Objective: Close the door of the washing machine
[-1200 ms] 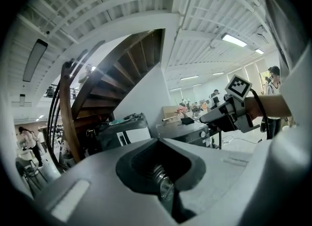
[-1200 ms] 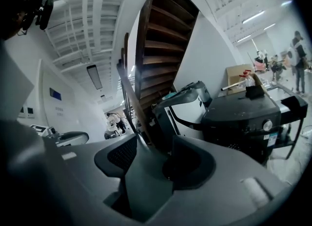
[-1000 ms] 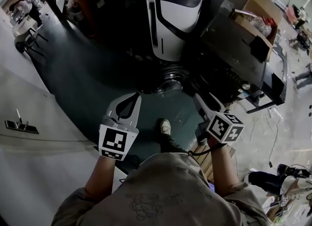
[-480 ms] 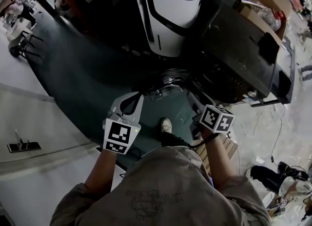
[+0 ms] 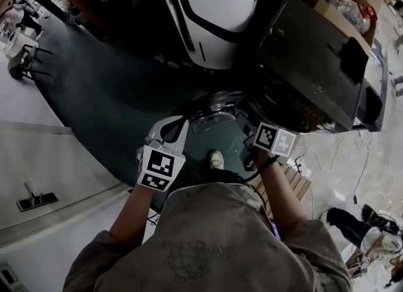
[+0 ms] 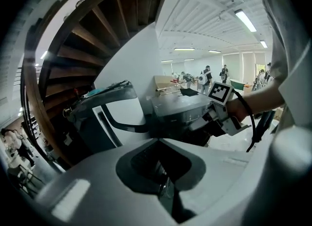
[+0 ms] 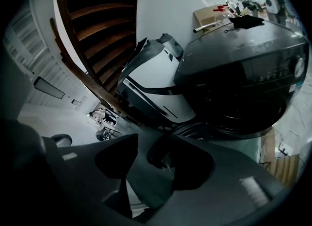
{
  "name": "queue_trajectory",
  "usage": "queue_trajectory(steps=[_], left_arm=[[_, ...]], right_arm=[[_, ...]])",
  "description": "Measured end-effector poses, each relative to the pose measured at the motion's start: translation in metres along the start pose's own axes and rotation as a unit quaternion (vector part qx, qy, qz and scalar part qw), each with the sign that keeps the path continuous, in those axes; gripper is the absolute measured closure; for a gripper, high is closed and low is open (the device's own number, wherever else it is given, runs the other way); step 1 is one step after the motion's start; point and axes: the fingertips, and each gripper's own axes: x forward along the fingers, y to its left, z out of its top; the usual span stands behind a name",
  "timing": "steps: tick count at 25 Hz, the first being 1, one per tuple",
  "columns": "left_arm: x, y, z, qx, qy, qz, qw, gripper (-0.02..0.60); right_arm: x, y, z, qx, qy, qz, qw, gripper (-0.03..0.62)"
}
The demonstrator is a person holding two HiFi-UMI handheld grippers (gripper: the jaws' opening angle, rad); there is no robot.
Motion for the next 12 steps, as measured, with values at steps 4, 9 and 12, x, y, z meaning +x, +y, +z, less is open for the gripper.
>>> queue_trajectory(steps=[4,9,12], left_arm=[[0.024,0.006,-0.009,0.002,0.019,-0.015,0.9997,0.581],[0.052,0.022,-0.02,0.006,0.037,-0.04,0.9985,0.581],[0.067,0.033,-0.023,0.014,0.041,-0.06,0.9973,0.581]], right_arm=[[0.02,-0.012,0.007,0.019,0.009,-0.017,1.0,0.362],[0.049,-0.025,0.014,0.046,0.014,-0.036,0.998,0.367],[0.064,-0.029,0.015,0.066,0.013,-0.048,0.997,0.368]])
